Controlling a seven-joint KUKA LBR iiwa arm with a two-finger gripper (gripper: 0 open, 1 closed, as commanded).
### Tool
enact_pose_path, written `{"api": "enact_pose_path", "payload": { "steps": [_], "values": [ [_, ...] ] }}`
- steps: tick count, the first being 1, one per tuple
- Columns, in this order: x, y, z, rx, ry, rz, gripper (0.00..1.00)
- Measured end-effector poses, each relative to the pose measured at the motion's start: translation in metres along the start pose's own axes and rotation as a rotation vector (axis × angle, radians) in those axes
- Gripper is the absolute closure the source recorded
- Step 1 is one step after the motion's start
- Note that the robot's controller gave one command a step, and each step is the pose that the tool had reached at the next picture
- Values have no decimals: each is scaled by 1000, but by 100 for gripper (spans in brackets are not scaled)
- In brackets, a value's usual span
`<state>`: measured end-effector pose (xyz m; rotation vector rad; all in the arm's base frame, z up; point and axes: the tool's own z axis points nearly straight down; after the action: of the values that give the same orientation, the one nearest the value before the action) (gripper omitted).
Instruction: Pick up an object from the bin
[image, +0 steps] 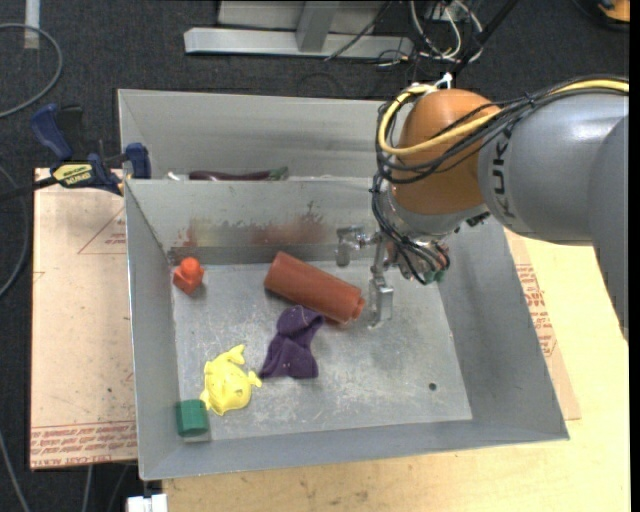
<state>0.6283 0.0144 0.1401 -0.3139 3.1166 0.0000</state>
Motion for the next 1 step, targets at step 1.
{"api": "enact_pose_path", "payload": {
  "steps": [1],
  "values": [
    [0, 22, 41, -2, 7, 191, 0]
  ]
}}
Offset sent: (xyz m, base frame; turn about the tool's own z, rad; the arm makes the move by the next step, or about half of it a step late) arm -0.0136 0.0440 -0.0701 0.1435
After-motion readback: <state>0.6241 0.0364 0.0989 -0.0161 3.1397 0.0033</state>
